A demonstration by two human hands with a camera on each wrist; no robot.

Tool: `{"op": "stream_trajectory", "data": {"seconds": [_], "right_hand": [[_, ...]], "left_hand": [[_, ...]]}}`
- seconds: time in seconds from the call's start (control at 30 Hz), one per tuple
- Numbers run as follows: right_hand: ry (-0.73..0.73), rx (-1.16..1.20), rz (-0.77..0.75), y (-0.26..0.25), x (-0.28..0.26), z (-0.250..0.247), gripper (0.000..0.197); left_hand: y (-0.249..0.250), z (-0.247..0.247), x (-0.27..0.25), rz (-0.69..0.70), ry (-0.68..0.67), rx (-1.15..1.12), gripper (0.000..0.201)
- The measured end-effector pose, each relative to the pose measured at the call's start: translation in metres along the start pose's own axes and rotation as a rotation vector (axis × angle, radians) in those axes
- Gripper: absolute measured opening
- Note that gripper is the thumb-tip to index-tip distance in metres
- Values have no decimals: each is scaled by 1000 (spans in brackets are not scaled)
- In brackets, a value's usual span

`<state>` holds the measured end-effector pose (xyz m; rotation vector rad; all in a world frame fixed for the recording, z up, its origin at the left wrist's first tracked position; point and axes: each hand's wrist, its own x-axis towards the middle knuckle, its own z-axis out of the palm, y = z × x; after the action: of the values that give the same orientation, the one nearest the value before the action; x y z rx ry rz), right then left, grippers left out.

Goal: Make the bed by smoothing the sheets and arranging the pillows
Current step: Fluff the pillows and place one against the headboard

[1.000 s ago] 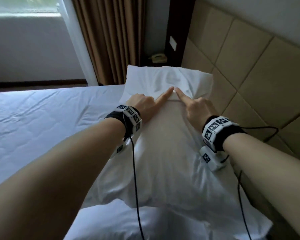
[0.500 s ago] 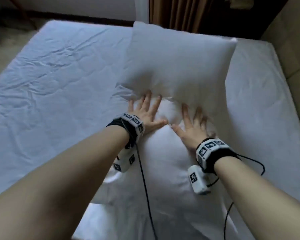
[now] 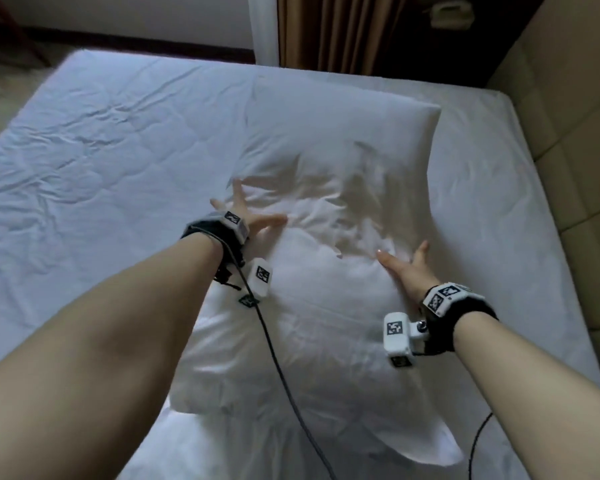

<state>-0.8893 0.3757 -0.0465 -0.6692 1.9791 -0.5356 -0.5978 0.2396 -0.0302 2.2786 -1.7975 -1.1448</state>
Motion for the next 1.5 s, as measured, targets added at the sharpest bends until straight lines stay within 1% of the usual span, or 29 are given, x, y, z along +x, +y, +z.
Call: {"op": "stream_trajectory", "data": {"seconds": [0.03, 0.07, 0.13, 0.2, 0.23, 0.27, 0.3, 0.33, 0.37, 0.4, 0.43, 0.47, 0.5, 0.53, 0.6, 0.67, 0.73, 0.8, 0.87, 0.9, 0.97, 1.03, 1.1, 1.17, 1.23, 1.3, 1.4, 1.47, 1.5], "right_hand": [[-20, 61, -2, -1, -1, 3, 116], [-23, 78, -8, -2, -1, 8, 114], [-23, 58, -26, -2, -3, 15, 112], [-14, 39, -19, 0, -8, 14, 112], [7, 3, -8, -2, -12, 12, 113], [65, -77, -8, -6, -16, 11, 111], [150, -185, -44, -11, -20, 10, 105], [230, -297, -128, -18, -22, 12, 96], [260, -402, -235, -24, -25, 17, 87], [227, -501, -338, -29, -25, 23, 80], [152, -590, -406, -30, -24, 31, 76], [66, -659, -416, -28, -19, 36, 72], [-5, -703, -386, -23, -13, 39, 71], [-55, -726, -353, -18, -4, 39, 72], [-133, -730, -351, -13, 9, 30, 74], [-173, -710, -424, -8, 14, 9, 73], [-199, -675, -469, 9, 18, -17, 70], [-214, -637, -426, 41, 28, -46, 70], [-227, -605, -348, 84, 45, -73, 72], [-245, -594, -303, 106, 53, -85, 74], [-304, -571, -240, 149, 71, -103, 78], [-365, -535, -223, 189, 84, -118, 80], [-396, -474, -229, 222, 100, -130, 81], [-414, -370, -207, 245, 118, -133, 82], [-429, -247, -187, 257, 137, -125, 87], [-457, -120, -171, 256, 150, -111, 98], [-508, 66, -148, 231, 158, -89, 113], [-512, 203, -204, 213, 164, -76, 114], [-494, 240, -232, 207, 171, -68, 113]], "left_hand": [[1, -5, 2, 26, -45, -98, 148], [1, -6, 4, 70, -72, -130, 144], [2, 1, 3, 141, -89, -130, 129], [1, 9, -4, 103, -117, -184, 126], [3, 11, -9, 61, -114, -137, 123], [10, 11, -13, 26, -77, -20, 119], [19, 13, -18, 43, -8, 131, 113], [31, 16, -25, 143, 75, 279, 105], [47, 22, -33, 297, 134, 404, 95], [59, 34, -36, 444, 118, 507, 88], [67, 48, -37, 534, 55, 580, 86], [73, 62, -36, 551, -13, 650, 87], [76, 72, -32, 516, -57, 729, 88], [76, 78, -27, 479, -66, 773, 87], [81, 81, -27, 434, -77, 777, 79], [93, 84, -35, 392, -62, 761, 76], [108, 97, -51, 330, -2, 755, 81], [129, 119, -76, 265, 65, 727, 76], [148, 150, -104, 223, 64, 716, 70], [156, 169, -120, 241, 58, 749, 71], [168, 215, -149, 325, 57, 883, 73], [178, 263, -166, 387, 16, 984, 76], [192, 299, -159, 382, -18, 1019, 79], [210, 318, -139, 335, -30, 1004, 78], [224, 325, -116, 276, -69, 1001, 75], [235, 324, -96, 266, -111, 995, 68], [243, 310, -77, 304, -96, 1081, 62], [239, 303, -67, 332, -85, 1189, 62], [236, 300, -65, 339, -108, 1235, 63]]}}
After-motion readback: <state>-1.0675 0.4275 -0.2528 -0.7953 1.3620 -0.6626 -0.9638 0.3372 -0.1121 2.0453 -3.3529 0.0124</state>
